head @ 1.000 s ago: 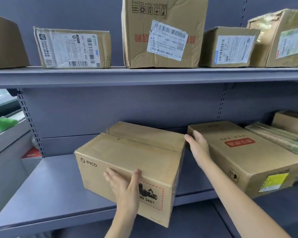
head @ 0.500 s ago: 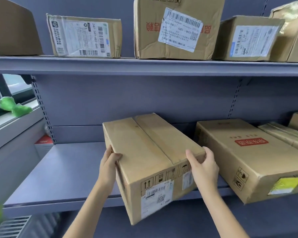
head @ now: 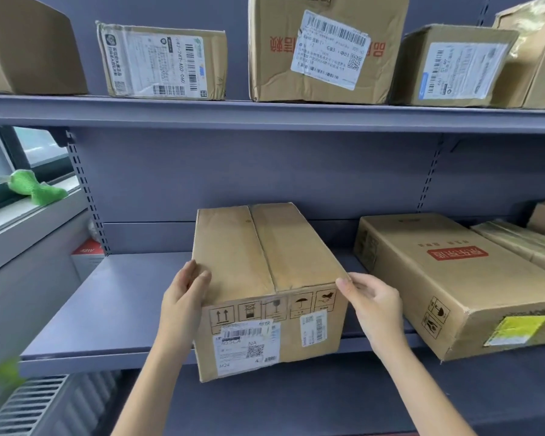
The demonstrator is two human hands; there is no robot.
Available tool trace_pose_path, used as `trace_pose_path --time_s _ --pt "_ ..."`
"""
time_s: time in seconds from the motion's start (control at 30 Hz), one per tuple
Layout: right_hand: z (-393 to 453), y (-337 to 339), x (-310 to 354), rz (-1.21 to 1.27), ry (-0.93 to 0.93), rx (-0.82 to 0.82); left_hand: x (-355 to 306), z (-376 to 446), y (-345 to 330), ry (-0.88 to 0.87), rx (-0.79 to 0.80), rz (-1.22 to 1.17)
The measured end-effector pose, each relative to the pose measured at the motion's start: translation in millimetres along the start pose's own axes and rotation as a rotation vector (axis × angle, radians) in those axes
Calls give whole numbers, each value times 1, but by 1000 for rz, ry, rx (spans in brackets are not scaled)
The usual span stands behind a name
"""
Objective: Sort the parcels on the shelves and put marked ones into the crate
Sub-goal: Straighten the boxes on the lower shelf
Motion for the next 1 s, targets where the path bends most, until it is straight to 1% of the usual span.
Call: trace_pose_path --time_s 0.13,0.43,0.57,0.7,0.8,0.9,1.0 --pt "-10 -24 3 -18 43 103 0 -6 39 -9 -84 68" --pt "-15 -110 26 -45 105 205 -7 -21 130 1 -286 88" --pt "-9 -134 33 -35 103 166 -17 -12 143 9 -275 180" --pt "-6 -147 38 -86 145 145 -23 -3 150 5 -258 343" --pt "-4 -149 42 -129 158 150 -24 0 156 28 -207 390" --pt "-3 -153 48 -195 195 226 -22 -6 160 38 -137 401" --pt "-3 -166 54 -235 247 306 -14 -15 161 12 -110 426"
Point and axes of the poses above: each hand's wrist, its own z-axis towards the middle knuckle, its own y-axis out of the back of the hand, x = y × z, the point moved 6 cm from there along z, towards the middle knuckle, and after that the axes turned 9 degrees about x, right-handed, at the moved point
